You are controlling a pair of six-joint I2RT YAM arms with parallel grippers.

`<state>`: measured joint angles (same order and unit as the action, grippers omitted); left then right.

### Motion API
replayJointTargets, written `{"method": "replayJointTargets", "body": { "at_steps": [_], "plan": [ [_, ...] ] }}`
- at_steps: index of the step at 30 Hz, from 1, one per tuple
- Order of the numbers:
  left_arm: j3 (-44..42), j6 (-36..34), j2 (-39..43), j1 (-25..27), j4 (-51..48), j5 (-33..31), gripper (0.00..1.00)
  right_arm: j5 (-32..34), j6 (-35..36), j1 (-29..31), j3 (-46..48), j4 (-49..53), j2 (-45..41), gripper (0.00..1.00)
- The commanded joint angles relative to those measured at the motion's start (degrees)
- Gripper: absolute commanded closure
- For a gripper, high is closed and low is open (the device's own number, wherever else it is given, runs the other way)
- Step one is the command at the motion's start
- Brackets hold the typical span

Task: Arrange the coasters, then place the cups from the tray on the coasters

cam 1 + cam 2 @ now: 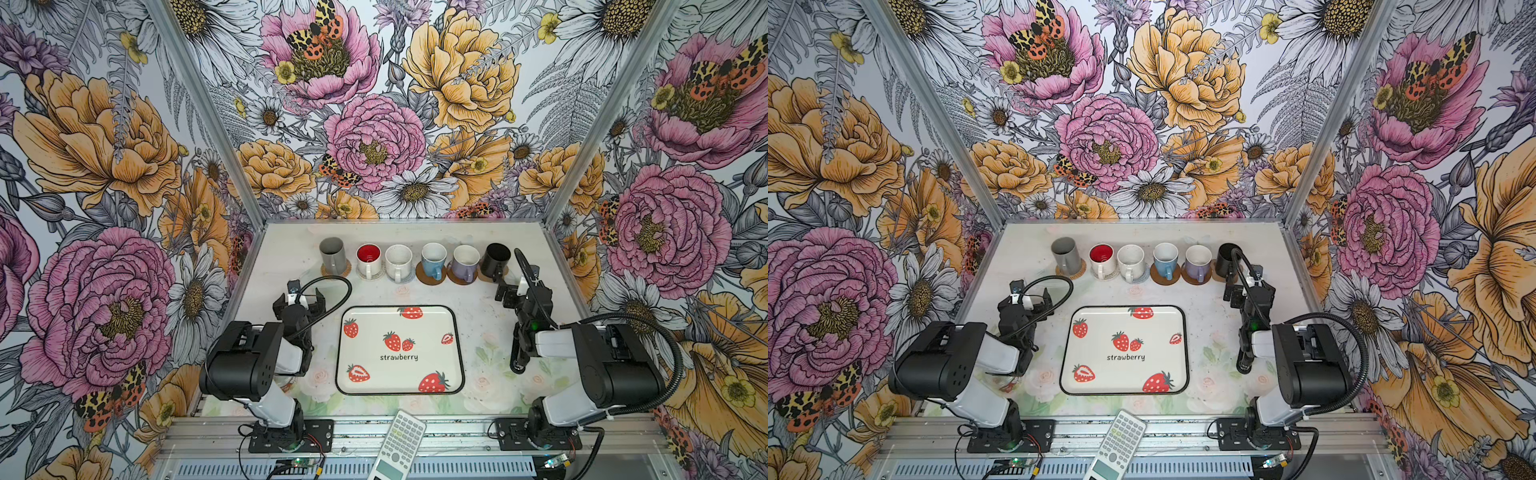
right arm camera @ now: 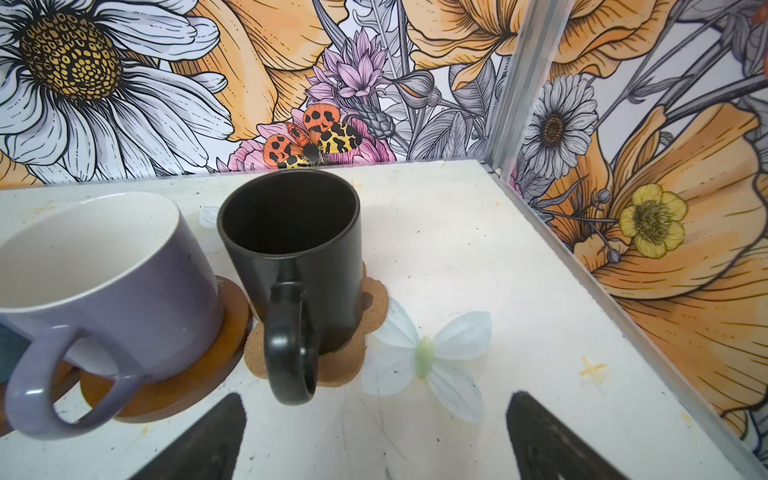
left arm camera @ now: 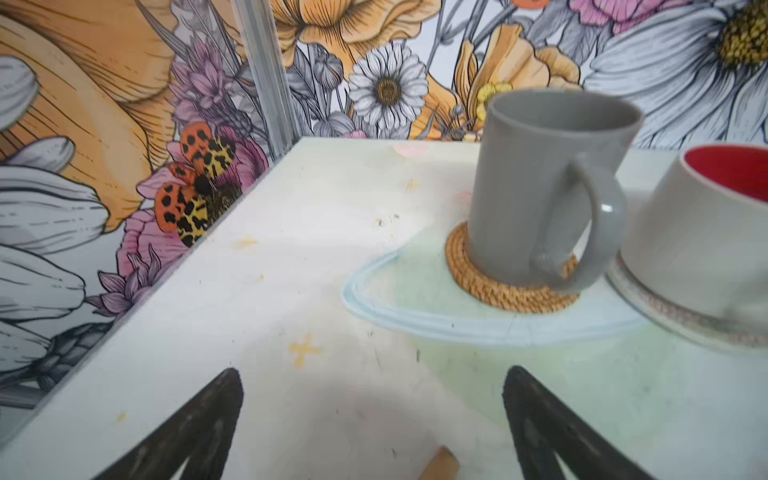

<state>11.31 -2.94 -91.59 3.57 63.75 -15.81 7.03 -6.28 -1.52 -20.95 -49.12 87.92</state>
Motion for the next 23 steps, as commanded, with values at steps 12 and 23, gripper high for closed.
{"method": "replayJointTargets", "body": {
  "at_steps": [12, 23],
  "plan": [
    [9.50, 2.02, 2.56, -1.51, -7.73, 2.13, 0.01, -0.09, 1.33, 0.66, -1.47, -0.41, 0.03, 0.00],
    [9.47, 2.03, 2.51, -1.55, -7.58, 2.17, 0.01, 0.04, 1.44, 0.73, -1.59, -0.35, 0.11, 0.00]
  ]
}}
